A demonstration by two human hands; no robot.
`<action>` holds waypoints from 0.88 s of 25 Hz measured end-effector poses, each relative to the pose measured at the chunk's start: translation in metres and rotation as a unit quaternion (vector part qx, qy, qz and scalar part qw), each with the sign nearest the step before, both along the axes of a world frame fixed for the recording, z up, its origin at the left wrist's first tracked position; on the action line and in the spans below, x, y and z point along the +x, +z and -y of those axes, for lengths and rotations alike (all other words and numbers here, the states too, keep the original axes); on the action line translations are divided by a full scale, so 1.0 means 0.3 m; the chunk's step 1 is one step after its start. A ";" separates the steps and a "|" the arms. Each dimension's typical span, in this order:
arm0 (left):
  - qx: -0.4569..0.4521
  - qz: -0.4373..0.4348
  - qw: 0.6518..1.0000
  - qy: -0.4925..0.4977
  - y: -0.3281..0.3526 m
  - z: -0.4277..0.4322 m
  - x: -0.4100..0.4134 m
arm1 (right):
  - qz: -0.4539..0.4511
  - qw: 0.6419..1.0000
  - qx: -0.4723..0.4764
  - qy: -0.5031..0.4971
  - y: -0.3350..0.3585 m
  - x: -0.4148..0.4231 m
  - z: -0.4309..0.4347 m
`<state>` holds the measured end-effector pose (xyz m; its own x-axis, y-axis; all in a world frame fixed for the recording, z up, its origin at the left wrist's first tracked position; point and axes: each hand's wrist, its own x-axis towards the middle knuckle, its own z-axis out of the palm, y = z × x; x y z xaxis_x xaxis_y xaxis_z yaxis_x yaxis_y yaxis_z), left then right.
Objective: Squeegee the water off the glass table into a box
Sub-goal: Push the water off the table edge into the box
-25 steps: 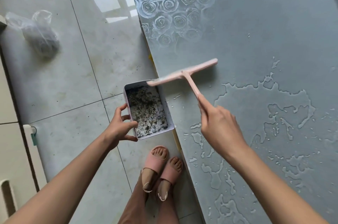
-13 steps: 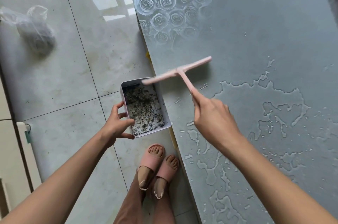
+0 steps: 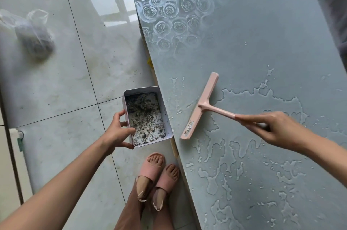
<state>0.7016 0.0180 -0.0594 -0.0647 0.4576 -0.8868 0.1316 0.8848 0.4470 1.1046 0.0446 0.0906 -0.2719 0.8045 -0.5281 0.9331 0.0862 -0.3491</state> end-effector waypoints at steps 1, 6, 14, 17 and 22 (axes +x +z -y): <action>0.000 0.001 1.000 0.003 -0.007 0.003 0.002 | 0.000 1.000 0.008 0.022 -0.014 -0.006 0.005; -0.008 -0.003 1.000 0.019 -0.016 0.021 0.023 | 0.012 0.996 0.056 0.074 -0.043 -0.026 0.015; -0.003 -0.010 1.000 0.013 0.007 0.006 0.022 | -0.041 0.986 0.081 0.140 -0.061 -0.193 -0.038; -0.002 -0.011 1.000 0.011 0.010 -0.005 0.013 | -0.026 0.993 0.088 0.080 -0.027 -0.082 -0.039; 0.005 -0.008 1.000 0.007 0.013 0.005 0.007 | 0.009 0.997 0.054 0.053 -0.078 -0.196 0.004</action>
